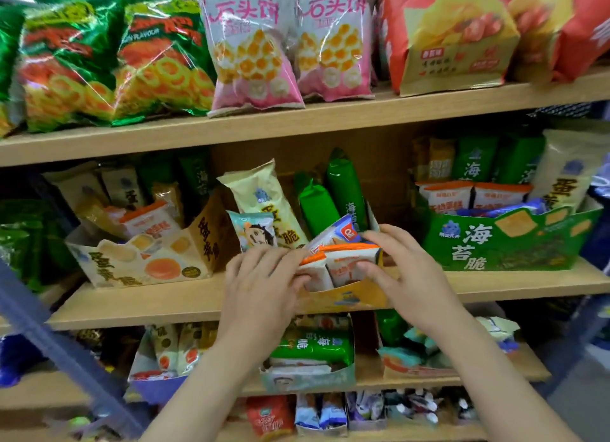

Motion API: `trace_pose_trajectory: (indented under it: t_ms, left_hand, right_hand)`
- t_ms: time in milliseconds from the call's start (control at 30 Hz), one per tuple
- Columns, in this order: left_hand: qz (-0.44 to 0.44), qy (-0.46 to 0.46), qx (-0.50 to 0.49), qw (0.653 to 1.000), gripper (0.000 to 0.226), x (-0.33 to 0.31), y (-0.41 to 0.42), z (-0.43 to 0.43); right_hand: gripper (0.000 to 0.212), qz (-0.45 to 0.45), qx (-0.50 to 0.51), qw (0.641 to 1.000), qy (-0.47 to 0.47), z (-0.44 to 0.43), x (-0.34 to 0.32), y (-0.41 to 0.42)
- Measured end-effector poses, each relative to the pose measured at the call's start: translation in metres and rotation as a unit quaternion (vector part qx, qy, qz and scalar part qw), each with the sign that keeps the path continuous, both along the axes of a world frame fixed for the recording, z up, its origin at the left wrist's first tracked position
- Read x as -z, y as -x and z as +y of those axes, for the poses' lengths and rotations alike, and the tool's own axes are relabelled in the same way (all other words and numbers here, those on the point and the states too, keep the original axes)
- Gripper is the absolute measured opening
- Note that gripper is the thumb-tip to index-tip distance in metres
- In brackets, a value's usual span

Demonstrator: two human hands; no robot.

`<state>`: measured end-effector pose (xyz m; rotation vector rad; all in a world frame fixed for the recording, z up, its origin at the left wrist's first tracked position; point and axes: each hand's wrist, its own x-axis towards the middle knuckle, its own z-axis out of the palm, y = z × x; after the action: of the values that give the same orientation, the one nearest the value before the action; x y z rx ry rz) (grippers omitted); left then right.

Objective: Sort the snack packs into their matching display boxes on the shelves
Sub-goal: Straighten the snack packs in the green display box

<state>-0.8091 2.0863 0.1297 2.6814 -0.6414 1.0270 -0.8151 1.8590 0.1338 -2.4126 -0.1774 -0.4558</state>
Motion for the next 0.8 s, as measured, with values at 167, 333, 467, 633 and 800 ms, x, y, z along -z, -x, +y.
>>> trace_pose_trajectory:
  t_ms: [167,333,467,633,800]
  left_hand:
    - [0.064,0.157,0.062,0.984,0.034,0.000,-0.001,0.014]
    - [0.033,0.115,0.032,0.992,0.059,-0.002,0.000,0.028]
    - [-0.023,0.065,0.061,0.996,0.050,-0.015,0.008,0.023]
    - [0.025,-0.056,0.077,0.995,0.049,-0.034,0.002,-0.017]
    - [0.060,-0.095,0.011,0.994,0.035,-0.032,-0.013,0.000]
  right_hand:
    - [0.032,-0.033,-0.006,0.997,-0.070,0.014,0.008,0.002]
    - [0.027,-0.037,0.003,0.994,-0.102,0.016,0.010,-0.002]
    - [0.027,-0.009,-0.003,0.989,-0.148,0.016,0.006,-0.002]
    - [0.032,-0.018,-0.024,0.992,-0.122,0.024,0.007,-0.002]
    - [0.030,0.048,-0.132,0.984,-0.108,0.039,-0.007,0.004]
